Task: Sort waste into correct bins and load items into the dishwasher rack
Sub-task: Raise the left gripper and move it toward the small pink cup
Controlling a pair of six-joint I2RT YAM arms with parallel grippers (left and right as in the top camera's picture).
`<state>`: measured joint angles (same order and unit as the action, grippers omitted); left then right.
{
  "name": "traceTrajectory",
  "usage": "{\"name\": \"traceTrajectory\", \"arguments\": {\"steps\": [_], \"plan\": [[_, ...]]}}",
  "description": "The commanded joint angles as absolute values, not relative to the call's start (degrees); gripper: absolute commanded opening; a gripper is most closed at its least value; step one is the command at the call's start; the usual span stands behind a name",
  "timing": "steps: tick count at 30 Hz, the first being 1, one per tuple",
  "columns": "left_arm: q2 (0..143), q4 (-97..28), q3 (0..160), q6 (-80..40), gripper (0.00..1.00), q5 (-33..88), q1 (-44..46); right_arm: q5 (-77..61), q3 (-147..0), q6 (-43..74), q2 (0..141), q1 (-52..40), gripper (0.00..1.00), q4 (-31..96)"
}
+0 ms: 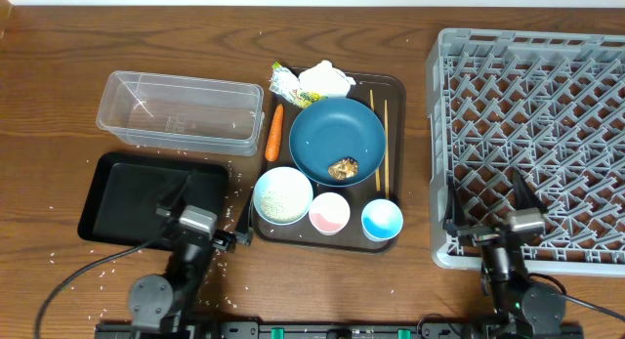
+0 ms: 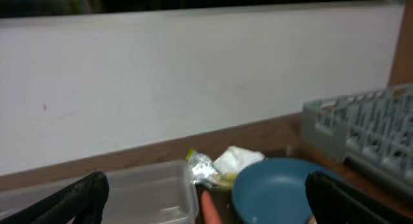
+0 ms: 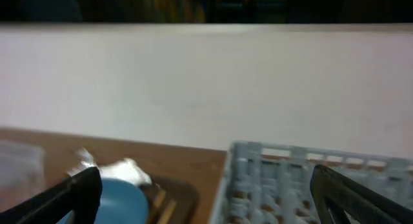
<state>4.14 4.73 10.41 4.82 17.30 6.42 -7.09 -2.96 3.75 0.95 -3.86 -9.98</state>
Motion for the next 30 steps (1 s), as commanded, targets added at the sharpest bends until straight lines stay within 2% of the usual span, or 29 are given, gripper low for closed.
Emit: {"name": "traceTrajectory", "arguments": {"steps": [1,7,12,17,22,30], "plan": [[9.3,1.3,20.2,2.7,0.98,19.0,6.2,-8.5,-9.6,13.8,3.0,-3.1,0.99,-7.7],[28.7,-16.2,42.2,2.6,0.98,19.0,6.2,-13.7,-27.8,14.1,17.7,-3.1,0.99,4.1],[46.9,-30.9,64.3,-1.3,0.98,19.1,6.2,-22.3,-48.9,14.1,38.3,-3.1,0.99,16.2],[58.5,-42.8,80.3,-1.1,0.98,19.0,6.2,-25.1,-69.8,12.4,56.6,-3.1,0.99,36.1],[62.0,-43.6,82.7,-2.2,0.98,17.6,6.2,-25.1,-81.2,2.8,69.2,-3.1,0.99,47.2],[67.0,-45.7,82.7,-2.9,0.98,20.8,7.9,-28.9,-81.7,3.6,76.0,-3.1,0.99,49.6]]}}
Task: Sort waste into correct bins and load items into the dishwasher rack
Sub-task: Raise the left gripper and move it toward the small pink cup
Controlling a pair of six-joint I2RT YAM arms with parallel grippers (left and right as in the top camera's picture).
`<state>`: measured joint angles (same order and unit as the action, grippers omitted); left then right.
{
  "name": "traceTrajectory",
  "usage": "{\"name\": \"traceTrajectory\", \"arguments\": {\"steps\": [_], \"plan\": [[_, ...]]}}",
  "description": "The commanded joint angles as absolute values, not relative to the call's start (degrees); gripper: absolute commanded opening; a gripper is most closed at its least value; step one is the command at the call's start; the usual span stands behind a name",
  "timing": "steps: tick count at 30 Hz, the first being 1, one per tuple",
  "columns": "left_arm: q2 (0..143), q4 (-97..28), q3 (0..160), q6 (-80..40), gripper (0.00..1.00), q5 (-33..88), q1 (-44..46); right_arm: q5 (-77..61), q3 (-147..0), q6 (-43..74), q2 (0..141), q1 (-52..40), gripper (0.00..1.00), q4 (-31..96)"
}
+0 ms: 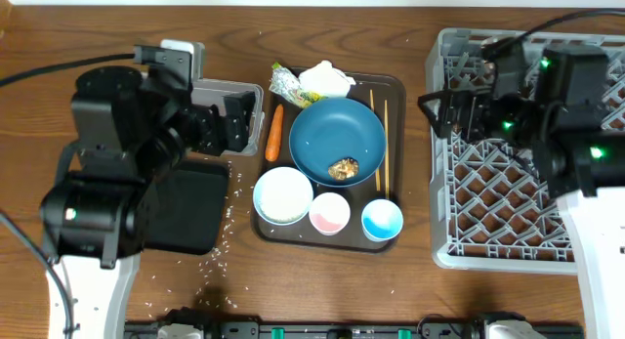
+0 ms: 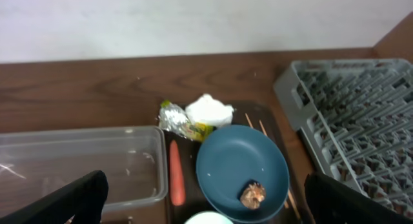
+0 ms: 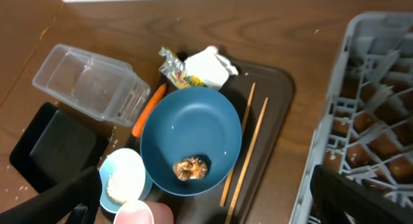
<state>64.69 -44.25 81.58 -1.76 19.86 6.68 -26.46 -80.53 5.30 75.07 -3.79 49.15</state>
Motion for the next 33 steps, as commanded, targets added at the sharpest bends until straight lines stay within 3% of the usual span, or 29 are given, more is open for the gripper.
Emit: {"name": "traceTrajectory", "arguments": {"steps": [1,8,21,30,33], "plan": [[68.4,-46.9,82.7,-2.9,0.98,19.6,9.2,-28.9,-81.7,3.7,76.6,-3.1,0.99,49.7],[76.5,-50.1,82.7,-2.9,0.98,17.3,17.3,-29.0,-81.7,10.2,78.7,-3.1,0.99,50.2],[87.0,-49.9,82.7,-3.8,0.99,16.8,20.3,-27.4,-81.5,10.3,78.8,-3.1,0.99,53.0],[90.2,-53.6,81.3,-7.8,0.95,8.6,22.0,-25.2,-80.8,10.3,78.8,-3.1,0.99,55.3],[93.1,-52.4,80.2,-8.3,0.87,7.4,23.2,-25.3,-80.8,10.3,78.9,-3.1,0.99,55.3]]}}
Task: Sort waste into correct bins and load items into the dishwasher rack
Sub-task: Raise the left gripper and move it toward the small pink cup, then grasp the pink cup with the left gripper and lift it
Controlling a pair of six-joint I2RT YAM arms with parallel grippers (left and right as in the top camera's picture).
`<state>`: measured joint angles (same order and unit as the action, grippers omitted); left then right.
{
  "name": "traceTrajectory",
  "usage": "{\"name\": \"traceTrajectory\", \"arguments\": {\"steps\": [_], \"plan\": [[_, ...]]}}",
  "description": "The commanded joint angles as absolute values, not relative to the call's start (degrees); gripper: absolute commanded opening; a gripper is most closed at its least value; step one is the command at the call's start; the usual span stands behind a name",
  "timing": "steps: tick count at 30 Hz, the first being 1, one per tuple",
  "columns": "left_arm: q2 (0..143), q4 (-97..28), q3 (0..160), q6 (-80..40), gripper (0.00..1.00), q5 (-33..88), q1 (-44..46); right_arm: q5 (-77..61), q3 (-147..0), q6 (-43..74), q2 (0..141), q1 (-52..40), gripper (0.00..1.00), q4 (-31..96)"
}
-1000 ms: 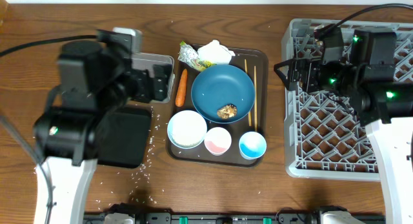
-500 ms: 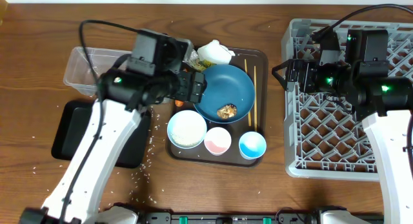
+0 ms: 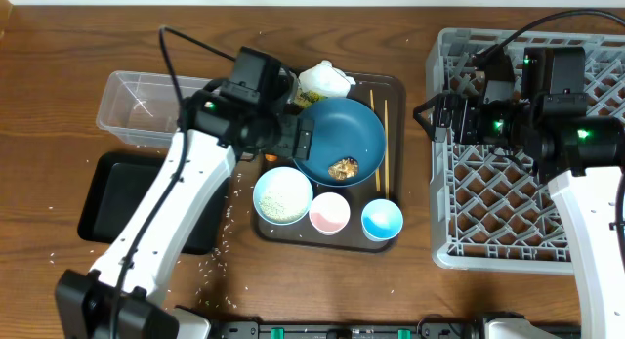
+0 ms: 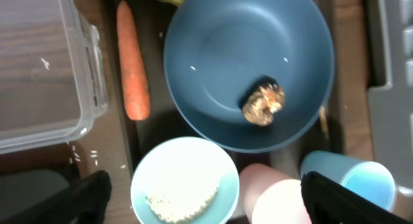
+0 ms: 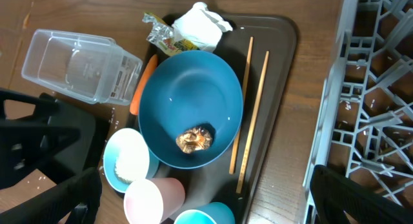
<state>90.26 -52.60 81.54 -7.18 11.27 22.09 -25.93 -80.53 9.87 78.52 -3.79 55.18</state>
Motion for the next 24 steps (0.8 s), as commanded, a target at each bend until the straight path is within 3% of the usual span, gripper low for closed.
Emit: {"name": "traceTrajectory", "arguments": {"steps": [1,10,14,24], "plan": [[94.0,-52.4,80.2,-8.8,0.85,7.4,23.6,-25.3,-80.8,10.3,78.9,-3.1,0.99,55.4],[95.1,-56.9,80.2,-12.9,0.77,8.0,25.4,-25.2,-80.8,10.3,78.9,-3.1,0.99,56.6],[94.4,-61.2,80.2,-13.4,0.77,17.5,26.3,-23.6,-80.8,10.3,78.9,-3.1,0.99,56.5],[94.4,-64.4,79.9,-12.8,0.76,9.5,39.5,-22.5,-80.8,10.3,78.9,-3.1,0.99,56.4]]}}
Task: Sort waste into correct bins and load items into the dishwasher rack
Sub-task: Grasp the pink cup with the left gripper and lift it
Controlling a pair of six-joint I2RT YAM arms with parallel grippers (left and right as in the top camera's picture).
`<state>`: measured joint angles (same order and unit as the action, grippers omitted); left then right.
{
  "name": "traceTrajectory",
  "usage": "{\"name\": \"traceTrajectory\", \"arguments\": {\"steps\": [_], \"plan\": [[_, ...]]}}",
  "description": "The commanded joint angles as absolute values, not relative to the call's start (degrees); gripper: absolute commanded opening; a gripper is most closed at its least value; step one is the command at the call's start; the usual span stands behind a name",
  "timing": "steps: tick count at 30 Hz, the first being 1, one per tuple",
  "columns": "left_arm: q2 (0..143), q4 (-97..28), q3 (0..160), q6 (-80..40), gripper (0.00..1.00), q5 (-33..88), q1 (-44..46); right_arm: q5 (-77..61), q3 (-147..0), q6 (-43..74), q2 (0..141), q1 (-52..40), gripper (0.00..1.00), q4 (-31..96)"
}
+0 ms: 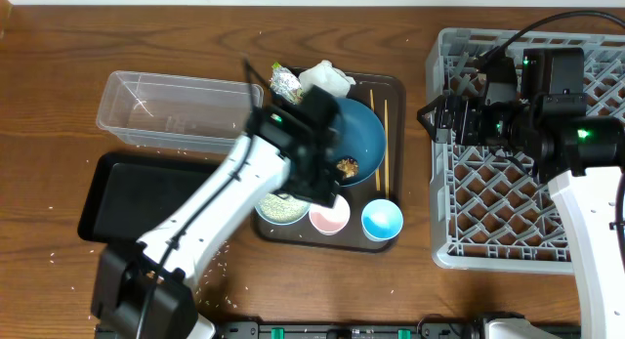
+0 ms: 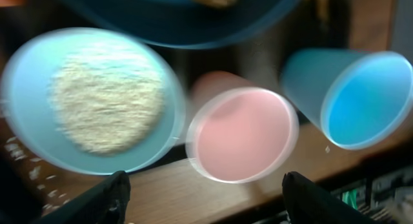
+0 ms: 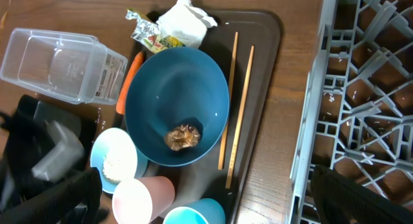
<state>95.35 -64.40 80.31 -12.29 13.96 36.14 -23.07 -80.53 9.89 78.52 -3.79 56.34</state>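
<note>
On the dark tray (image 1: 397, 134) sit a blue bowl (image 1: 356, 134) holding a food scrap (image 1: 346, 166), chopsticks (image 1: 383, 134), a rice bowl (image 2: 90, 101), a pink cup (image 2: 242, 133) and a blue cup (image 2: 342, 98). A napkin (image 1: 327, 78) and foil wrapper (image 1: 285, 82) lie at the tray's back; the carrot (image 3: 127, 88) lies along its left edge. My left gripper (image 1: 322, 183) hangs open close above the pink cup and rice bowl. My right gripper (image 1: 444, 119) is open and empty, high over the left edge of the grey dishwasher rack (image 1: 547, 212).
A clear plastic container (image 1: 176, 109) stands left of the tray, with a black bin tray (image 1: 127, 197) in front of it. Rice grains are scattered on the wooden table near the black tray. My left arm crosses over the tray's left side.
My left gripper has moved from over the blue bowl and carrot to low over the tray's front row, above the rice bowl and pink cup. The right arm has barely shifted.
Both grippers first sat open at the table's front edge, facing the wall. Then the left was raised over the clear container and the right over the rack's left side. Later the left hung over the blue bowl; now it is low over the cups.
</note>
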Motion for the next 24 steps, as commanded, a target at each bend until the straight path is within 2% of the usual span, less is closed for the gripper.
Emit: {"name": "traceTrajectory", "arguments": {"steps": [1,8,16,20,24], "plan": [[94.4,-64.4,79.9,-12.8,0.76,7.7,40.7,-22.5,-80.8,10.3,78.9,-3.1,0.99,56.5],[94.4,-63.8,78.6,-16.1,0.72,5.9,42.2,-22.5,-80.8,10.3,78.9,-3.1,0.99,56.8],[94.4,-56.9,69.1,-16.9,0.70,6.4,41.7,-22.5,-80.8,10.3,78.9,-3.1,0.99,57.0],[94.4,-56.1,68.4,-18.3,0.64,6.4,41.1,-22.5,-80.8,10.3,78.9,-3.1,0.99,57.7],[94.4,-53.2,67.5,-18.3,0.51,6.3,40.8,-22.5,-80.8,10.3,78.9,-3.1,0.99,57.6]]}}
